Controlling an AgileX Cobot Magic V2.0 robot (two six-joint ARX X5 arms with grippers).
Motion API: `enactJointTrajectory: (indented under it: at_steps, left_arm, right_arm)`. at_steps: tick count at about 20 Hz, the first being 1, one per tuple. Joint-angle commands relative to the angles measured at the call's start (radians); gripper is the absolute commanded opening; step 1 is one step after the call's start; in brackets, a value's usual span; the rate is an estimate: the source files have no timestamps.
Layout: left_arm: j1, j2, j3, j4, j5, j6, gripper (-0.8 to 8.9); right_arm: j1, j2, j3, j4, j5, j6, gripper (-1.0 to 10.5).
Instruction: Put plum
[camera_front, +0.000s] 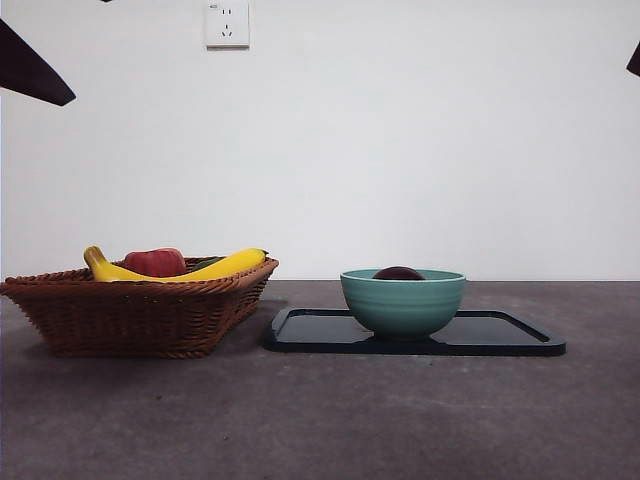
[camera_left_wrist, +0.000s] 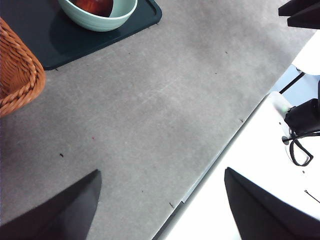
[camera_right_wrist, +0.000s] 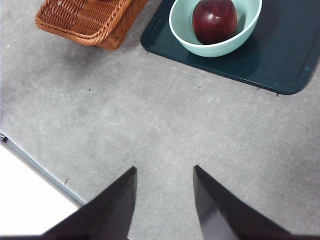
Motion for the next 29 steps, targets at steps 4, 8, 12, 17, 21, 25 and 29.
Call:
enactJointTrajectory:
  at_steps: [4,8,12,17,21,25,29]
  left_arm:
    - [-0.005,0.005,0.011,0.008,0.004,-0.006,3.97]
    - [-0.023,0.022,0.018,0.099,0.003,-0.089,4.06]
    - [-0.047,0.137,0.105,0.174,-0.064,-0.15,4.06]
    - [-0.072,0.4,0.321,0.188,-0.133,-0.161,4.04]
    - [-0.088,0.638,0.528,0.185,-0.18,-0.162,4.03]
    - [-0.112,0.848,0.709,0.185,-0.216,-0.161,4.03]
    - [-0.145,1.01,0.835,0.188,-0.261,-0.158,4.03]
  right_arm:
    - [0.005,0.002,0.008,0.008,-0.004,0.008,1.8]
    - [0.005,0.002,0.008,0.01,-0.004,0.008,1.8]
    - [0.005,0.002,0.008,0.015,-0.004,0.008,1.8]
    - [0.005,0.002,0.008,0.016,-0.003,0.008,1.8]
    - [0.005,0.002,0.008,0.015,-0.003,0.008,1.8]
    - [0.005,0.002,0.008,0.015,-0.003,0.008,1.8]
    - [0.005,0.003,0.008,0.015,-0.002,0.008,1.8]
